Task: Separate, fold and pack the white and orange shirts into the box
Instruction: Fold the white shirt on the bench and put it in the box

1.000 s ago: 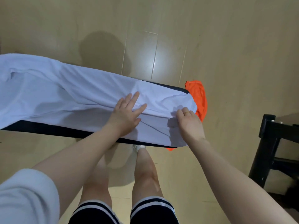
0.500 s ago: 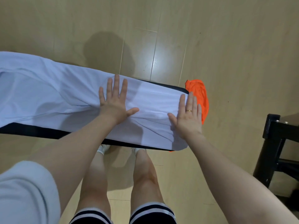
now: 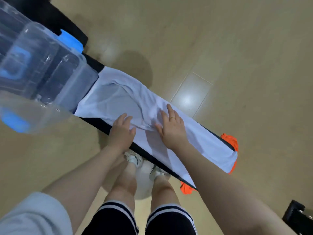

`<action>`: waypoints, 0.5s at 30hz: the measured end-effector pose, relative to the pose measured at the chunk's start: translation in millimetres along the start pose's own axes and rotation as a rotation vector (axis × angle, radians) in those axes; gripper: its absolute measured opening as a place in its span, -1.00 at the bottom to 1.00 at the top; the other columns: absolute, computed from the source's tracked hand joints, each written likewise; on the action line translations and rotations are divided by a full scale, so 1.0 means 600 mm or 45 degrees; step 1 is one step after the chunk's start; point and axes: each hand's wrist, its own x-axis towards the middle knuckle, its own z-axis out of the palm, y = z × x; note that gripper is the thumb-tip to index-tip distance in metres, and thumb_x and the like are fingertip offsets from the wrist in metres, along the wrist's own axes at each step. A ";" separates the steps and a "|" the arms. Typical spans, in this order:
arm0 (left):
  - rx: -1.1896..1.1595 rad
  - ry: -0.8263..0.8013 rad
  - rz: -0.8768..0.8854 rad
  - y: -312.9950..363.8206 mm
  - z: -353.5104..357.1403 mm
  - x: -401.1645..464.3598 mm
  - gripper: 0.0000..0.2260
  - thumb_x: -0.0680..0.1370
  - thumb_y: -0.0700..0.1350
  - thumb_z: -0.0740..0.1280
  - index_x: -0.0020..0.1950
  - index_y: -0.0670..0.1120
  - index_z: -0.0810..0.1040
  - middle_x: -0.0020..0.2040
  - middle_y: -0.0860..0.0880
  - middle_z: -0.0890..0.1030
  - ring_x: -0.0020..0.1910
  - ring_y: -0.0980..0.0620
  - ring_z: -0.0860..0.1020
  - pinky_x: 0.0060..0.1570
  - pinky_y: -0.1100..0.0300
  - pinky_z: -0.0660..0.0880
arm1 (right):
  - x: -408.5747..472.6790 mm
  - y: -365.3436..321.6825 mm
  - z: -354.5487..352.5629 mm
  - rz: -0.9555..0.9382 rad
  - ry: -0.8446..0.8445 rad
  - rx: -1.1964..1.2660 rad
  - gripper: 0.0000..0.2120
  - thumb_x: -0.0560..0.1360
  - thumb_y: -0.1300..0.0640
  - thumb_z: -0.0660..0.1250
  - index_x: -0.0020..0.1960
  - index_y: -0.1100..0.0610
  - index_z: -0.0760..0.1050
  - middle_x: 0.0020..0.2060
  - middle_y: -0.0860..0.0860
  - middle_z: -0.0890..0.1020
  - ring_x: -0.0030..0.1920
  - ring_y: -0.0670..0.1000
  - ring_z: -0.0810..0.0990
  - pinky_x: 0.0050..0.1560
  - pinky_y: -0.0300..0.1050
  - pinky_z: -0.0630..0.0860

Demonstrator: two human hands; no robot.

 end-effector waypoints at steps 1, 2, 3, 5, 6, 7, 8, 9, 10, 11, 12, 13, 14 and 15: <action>-0.059 0.057 -0.079 -0.025 -0.013 0.004 -0.59 0.59 -0.14 0.16 0.44 -0.17 0.26 0.49 -0.14 0.19 0.46 -0.11 0.17 0.40 0.05 0.17 | 0.028 -0.022 -0.010 -0.044 -0.049 0.017 -0.49 0.58 -0.07 0.05 0.42 0.20 0.24 0.48 0.24 0.16 0.43 0.23 0.24 0.37 0.09 0.23; -0.131 0.123 -0.153 -0.041 -0.023 0.008 -0.60 0.59 -0.16 0.16 0.43 -0.18 0.26 0.48 -0.15 0.22 0.44 -0.11 0.21 0.38 0.06 0.20 | 0.054 -0.039 -0.017 -0.070 -0.065 0.040 -0.51 0.60 -0.03 0.06 0.45 0.18 0.19 0.50 0.21 0.09 0.45 0.21 0.17 0.39 0.05 0.17; -0.234 0.197 -0.249 -0.060 -0.034 0.015 -0.60 0.59 -0.17 0.15 0.43 -0.19 0.25 0.46 -0.16 0.23 0.42 -0.11 0.24 0.36 0.08 0.22 | 0.081 -0.058 -0.016 -0.093 -0.051 0.057 -0.53 0.60 0.00 0.07 0.45 0.17 0.18 0.50 0.19 0.07 0.45 0.20 0.17 0.37 0.04 0.18; -0.525 0.329 -0.540 -0.093 -0.049 0.028 -0.59 0.60 -0.19 0.11 0.45 -0.19 0.20 0.46 -0.16 0.21 0.41 -0.11 0.27 0.35 0.09 0.23 | 0.132 -0.101 -0.007 -0.116 -0.063 0.050 -0.56 0.60 0.03 0.09 0.42 0.18 0.23 0.50 0.20 0.10 0.41 0.22 0.22 0.32 0.06 0.25; -0.695 0.388 -0.703 -0.107 -0.052 0.036 -0.59 0.60 -0.20 0.10 0.46 -0.18 0.18 0.46 -0.15 0.20 0.40 -0.12 0.29 0.37 0.06 0.25 | 0.153 -0.120 0.001 -0.132 -0.068 0.031 -0.57 0.60 0.04 0.09 0.41 0.18 0.25 0.49 0.20 0.12 0.39 0.24 0.25 0.29 0.08 0.29; -0.864 0.455 -0.835 -0.119 -0.053 0.045 -0.58 0.60 -0.20 0.10 0.46 -0.16 0.18 0.46 -0.14 0.21 0.39 -0.14 0.31 0.38 0.01 0.28 | 0.173 -0.135 0.010 -0.146 -0.073 0.017 -0.59 0.59 0.06 0.10 0.40 0.19 0.27 0.49 0.20 0.13 0.37 0.25 0.28 0.26 0.09 0.34; -1.022 0.520 -0.931 -0.129 -0.054 0.054 -0.58 0.60 -0.19 0.11 0.46 -0.14 0.17 0.46 -0.14 0.23 0.38 -0.14 0.33 0.38 -0.03 0.29 | 0.191 -0.147 0.019 -0.161 -0.081 0.011 -0.60 0.59 0.09 0.10 0.38 0.20 0.29 0.48 0.21 0.15 0.36 0.26 0.29 0.23 0.11 0.38; -1.167 0.572 -1.000 -0.136 -0.055 0.062 -0.56 0.60 -0.16 0.12 0.47 -0.13 0.15 0.46 -0.13 0.24 0.40 -0.14 0.32 0.39 -0.04 0.28 | 0.209 -0.157 0.027 -0.175 -0.079 0.003 -0.62 0.58 0.12 0.10 0.37 0.21 0.30 0.48 0.22 0.16 0.36 0.27 0.30 0.20 0.12 0.41; -1.294 0.607 -1.063 -0.141 -0.057 0.071 -0.54 0.61 -0.13 0.14 0.49 -0.12 0.12 0.47 -0.12 0.25 0.41 -0.12 0.31 0.41 -0.03 0.26 | 0.226 -0.165 0.033 -0.184 -0.075 -0.008 -0.63 0.58 0.14 0.10 0.35 0.22 0.32 0.47 0.22 0.17 0.36 0.28 0.30 0.18 0.12 0.42; -1.410 0.635 -1.121 -0.146 -0.059 0.080 -0.52 0.61 -0.09 0.16 0.49 -0.12 0.09 0.47 -0.11 0.27 0.41 -0.10 0.31 0.41 0.01 0.26 | 0.242 -0.171 0.038 -0.187 -0.071 -0.014 -0.64 0.58 0.16 0.09 0.35 0.22 0.32 0.47 0.22 0.18 0.36 0.27 0.30 0.19 0.12 0.42; -1.514 0.662 -1.170 -0.150 -0.063 0.090 -0.49 0.60 -0.07 0.18 0.49 -0.11 0.08 0.46 -0.10 0.29 0.41 -0.09 0.32 0.40 0.03 0.27 | 0.255 -0.177 0.041 -0.182 -0.067 -0.015 -0.64 0.58 0.16 0.09 0.35 0.22 0.32 0.47 0.21 0.19 0.35 0.26 0.31 0.20 0.11 0.41; -1.603 0.692 -1.209 -0.156 -0.066 0.101 -0.47 0.58 -0.05 0.22 0.49 -0.10 0.09 0.45 -0.09 0.31 0.40 -0.09 0.33 0.40 0.03 0.28 | 0.268 -0.183 0.045 -0.174 -0.059 -0.011 -0.64 0.59 0.16 0.09 0.35 0.22 0.32 0.46 0.20 0.21 0.34 0.25 0.32 0.21 0.10 0.41; -1.667 0.716 -1.249 -0.162 -0.070 0.110 -0.45 0.57 -0.03 0.25 0.49 -0.08 0.10 0.45 -0.08 0.31 0.40 -0.09 0.33 0.39 0.02 0.28 | 0.279 -0.188 0.047 -0.168 -0.051 -0.003 -0.65 0.58 0.17 0.09 0.35 0.21 0.32 0.44 0.20 0.23 0.32 0.25 0.33 0.21 0.08 0.40; -1.695 0.730 -1.285 -0.169 -0.072 0.118 -0.44 0.55 -0.01 0.27 0.48 -0.06 0.12 0.45 -0.07 0.32 0.39 -0.09 0.34 0.39 0.00 0.29 | 0.288 -0.192 0.050 -0.166 -0.045 0.001 -0.65 0.58 0.18 0.09 0.34 0.21 0.34 0.42 0.19 0.27 0.30 0.24 0.35 0.21 0.05 0.39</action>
